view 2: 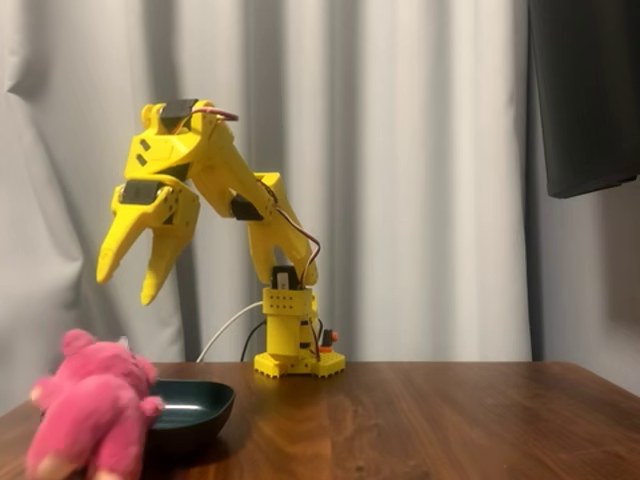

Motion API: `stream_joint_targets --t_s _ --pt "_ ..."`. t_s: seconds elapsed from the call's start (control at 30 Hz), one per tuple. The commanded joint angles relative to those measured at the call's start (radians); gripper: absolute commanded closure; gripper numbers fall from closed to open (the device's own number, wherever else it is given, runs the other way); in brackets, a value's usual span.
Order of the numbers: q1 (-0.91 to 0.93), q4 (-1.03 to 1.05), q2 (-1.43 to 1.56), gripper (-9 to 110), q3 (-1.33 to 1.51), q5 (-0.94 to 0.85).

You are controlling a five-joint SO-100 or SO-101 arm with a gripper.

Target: Grasp a strawberry bear and put it in the bin.

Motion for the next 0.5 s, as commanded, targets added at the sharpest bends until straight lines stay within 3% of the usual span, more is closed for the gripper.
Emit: stream_joint_targets --t_s 0.0,0.23,0.37,0.47 --pt "-0.006 0.051 0.104 80 0.003 -0.009" --pt "-0.006 0.051 0.106 82 0.008 -0.009" --pt "-0.008 0.051 0.124 95 0.014 -0.009" --pt "-0.017 0.051 0.183 97 0.041 -0.009"
